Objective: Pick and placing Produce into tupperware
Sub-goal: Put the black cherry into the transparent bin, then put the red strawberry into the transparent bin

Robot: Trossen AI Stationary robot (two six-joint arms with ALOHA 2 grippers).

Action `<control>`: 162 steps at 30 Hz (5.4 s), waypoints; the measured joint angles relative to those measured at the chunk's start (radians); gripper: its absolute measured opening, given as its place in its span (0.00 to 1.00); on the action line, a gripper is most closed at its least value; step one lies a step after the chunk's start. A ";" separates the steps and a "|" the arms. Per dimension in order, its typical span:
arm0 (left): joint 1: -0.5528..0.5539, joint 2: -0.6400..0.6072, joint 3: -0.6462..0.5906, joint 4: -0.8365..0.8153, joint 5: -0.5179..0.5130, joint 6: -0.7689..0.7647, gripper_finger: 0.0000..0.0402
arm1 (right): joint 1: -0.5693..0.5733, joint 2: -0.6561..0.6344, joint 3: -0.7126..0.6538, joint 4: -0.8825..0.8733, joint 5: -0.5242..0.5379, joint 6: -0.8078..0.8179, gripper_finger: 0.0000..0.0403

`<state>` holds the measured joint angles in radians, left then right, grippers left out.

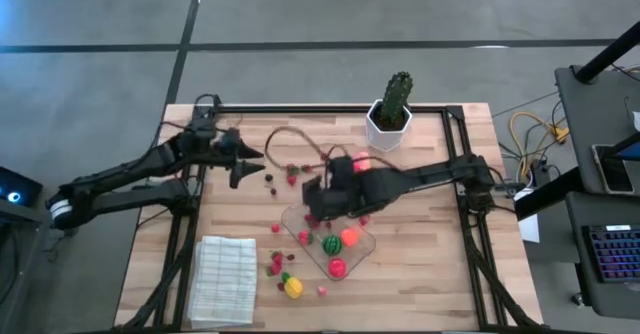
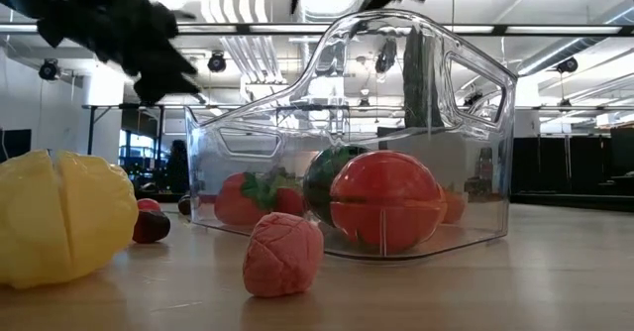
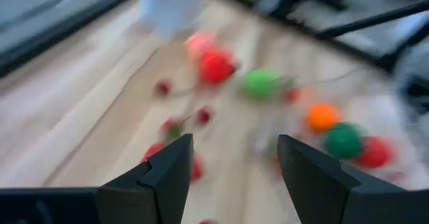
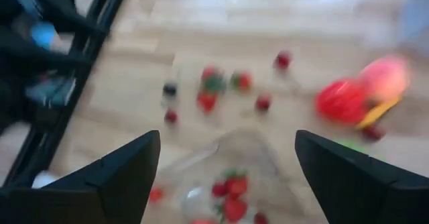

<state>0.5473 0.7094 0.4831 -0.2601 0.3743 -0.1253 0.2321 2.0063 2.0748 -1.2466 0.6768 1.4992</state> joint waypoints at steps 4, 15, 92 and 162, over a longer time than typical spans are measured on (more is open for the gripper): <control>0.001 0.136 0.002 -0.046 -0.151 -0.138 0.50 | -0.015 -0.007 0.078 -0.100 0.015 -0.007 0.84; 0.000 0.447 0.008 -0.072 -0.137 -0.315 0.50 | -0.058 -0.007 0.113 -0.169 0.002 -0.053 0.83; -0.150 0.445 0.038 0.066 -0.191 -0.209 0.23 | -0.134 -0.006 0.107 -0.315 -0.071 -0.083 0.82; -0.757 0.239 0.374 -0.430 -0.590 -0.668 0.61 | 0.175 -0.585 -0.965 0.272 -0.362 0.386 0.81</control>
<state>-0.2092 0.9484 0.8571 -0.6903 -0.2158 -0.7934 0.4074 1.4216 1.1103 -0.9747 0.3145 1.8851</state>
